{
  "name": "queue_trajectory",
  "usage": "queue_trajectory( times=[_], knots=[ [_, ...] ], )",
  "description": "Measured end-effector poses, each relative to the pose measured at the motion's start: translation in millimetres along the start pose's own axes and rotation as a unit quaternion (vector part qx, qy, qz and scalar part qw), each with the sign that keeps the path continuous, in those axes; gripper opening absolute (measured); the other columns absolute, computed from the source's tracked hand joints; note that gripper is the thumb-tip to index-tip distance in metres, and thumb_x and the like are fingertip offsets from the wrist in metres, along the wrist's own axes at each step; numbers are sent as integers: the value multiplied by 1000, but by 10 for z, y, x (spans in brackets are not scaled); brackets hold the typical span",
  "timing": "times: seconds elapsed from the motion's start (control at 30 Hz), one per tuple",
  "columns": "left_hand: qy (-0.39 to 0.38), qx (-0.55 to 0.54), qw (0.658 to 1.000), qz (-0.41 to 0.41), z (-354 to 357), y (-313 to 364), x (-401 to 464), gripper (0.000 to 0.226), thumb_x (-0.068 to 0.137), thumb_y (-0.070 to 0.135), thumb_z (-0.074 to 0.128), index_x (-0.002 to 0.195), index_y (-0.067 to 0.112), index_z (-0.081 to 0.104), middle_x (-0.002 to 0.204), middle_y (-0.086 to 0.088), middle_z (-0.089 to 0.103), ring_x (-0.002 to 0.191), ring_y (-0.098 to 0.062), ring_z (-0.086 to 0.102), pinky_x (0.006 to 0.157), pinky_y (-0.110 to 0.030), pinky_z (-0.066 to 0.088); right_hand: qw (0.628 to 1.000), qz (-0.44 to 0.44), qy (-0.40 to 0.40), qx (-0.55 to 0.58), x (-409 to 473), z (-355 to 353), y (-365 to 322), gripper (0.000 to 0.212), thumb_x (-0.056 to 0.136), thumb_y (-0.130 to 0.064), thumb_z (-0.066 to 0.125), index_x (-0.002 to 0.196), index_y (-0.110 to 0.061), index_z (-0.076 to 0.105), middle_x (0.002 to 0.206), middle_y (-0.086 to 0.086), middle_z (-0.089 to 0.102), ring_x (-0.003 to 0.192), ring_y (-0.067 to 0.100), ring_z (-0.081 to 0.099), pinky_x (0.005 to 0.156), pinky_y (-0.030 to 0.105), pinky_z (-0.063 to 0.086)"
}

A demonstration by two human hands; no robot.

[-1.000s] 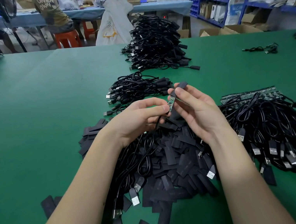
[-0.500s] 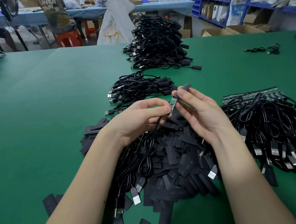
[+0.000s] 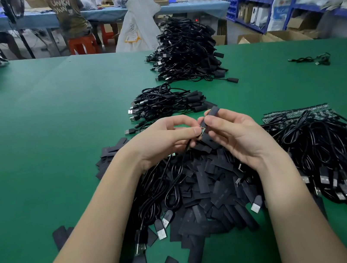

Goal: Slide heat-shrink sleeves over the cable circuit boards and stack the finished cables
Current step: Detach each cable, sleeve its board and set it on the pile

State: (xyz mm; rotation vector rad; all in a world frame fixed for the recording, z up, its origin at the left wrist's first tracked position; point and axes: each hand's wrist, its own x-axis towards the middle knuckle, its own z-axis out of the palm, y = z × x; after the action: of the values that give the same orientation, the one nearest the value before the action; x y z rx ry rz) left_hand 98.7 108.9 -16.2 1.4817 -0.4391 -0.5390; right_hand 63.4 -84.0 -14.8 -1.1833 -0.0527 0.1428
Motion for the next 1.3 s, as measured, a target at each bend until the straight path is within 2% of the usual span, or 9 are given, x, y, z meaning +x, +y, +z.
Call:
queue_trajectory(
  times=[0.07,0.13,0.27,0.33,0.53,0.77,0.97,1.1,1.3],
  knots=[
    [15,-6,1000,4,5,2,12,8,93,10,68,98,13,63,74,-4,55,69,-14,56,68,-22,39,1000,-7,25,10,12,10,-2,21,60,-22,86,81,-18,82,99,8,79,81,8,74,69,14,56],
    [27,1,1000,14,5,7,16,15,91,6,71,100,13,61,74,-1,60,69,-15,49,64,-21,37,998,-13,57,22,21,7,4,25,59,-21,86,82,-16,80,97,8,78,82,8,74,70,15,56],
    [88,145,984,60,25,46,5,15,86,13,80,95,18,69,78,7,68,71,-12,56,67,-23,47,994,-18,92,55,38,21,11,32,64,-15,83,94,-8,74,96,8,78,87,10,75,72,16,57],
    [102,163,978,77,44,59,5,14,85,15,81,93,18,70,77,6,70,69,-9,59,66,-21,46,994,-21,93,60,43,25,6,34,64,-14,83,96,-7,74,97,8,78,88,11,75,73,16,57],
    [134,152,975,89,58,54,4,14,83,11,82,88,20,72,78,-1,75,66,-10,61,59,-17,46,996,-20,81,44,49,70,42,37,64,-17,84,98,-7,73,97,8,78,86,12,75,73,16,57],
    [148,130,974,109,57,26,12,15,82,10,83,89,20,75,86,-9,78,84,-20,75,76,-22,55,995,-15,78,60,55,71,59,35,66,-16,84,98,-5,74,98,8,78,86,13,75,74,17,57],
    [149,116,972,139,97,48,22,15,82,7,82,96,6,77,79,-2,78,76,-10,74,72,-16,52,991,-36,90,89,49,98,55,28,67,-16,81,93,-8,74,94,5,77,85,9,74,73,17,57],
    [147,125,969,153,107,82,6,14,82,8,82,95,9,78,77,1,78,73,-5,72,70,-12,51,991,-40,91,90,41,128,50,23,71,-16,79,92,-10,73,94,6,78,82,9,74,72,18,58],
    [161,134,966,149,85,88,2,15,79,14,86,90,16,75,80,-4,78,78,-15,75,74,-23,56,992,-28,90,88,39,153,42,23,71,-17,78,92,-9,73,91,6,78,79,9,73,71,18,58]
  ],
)
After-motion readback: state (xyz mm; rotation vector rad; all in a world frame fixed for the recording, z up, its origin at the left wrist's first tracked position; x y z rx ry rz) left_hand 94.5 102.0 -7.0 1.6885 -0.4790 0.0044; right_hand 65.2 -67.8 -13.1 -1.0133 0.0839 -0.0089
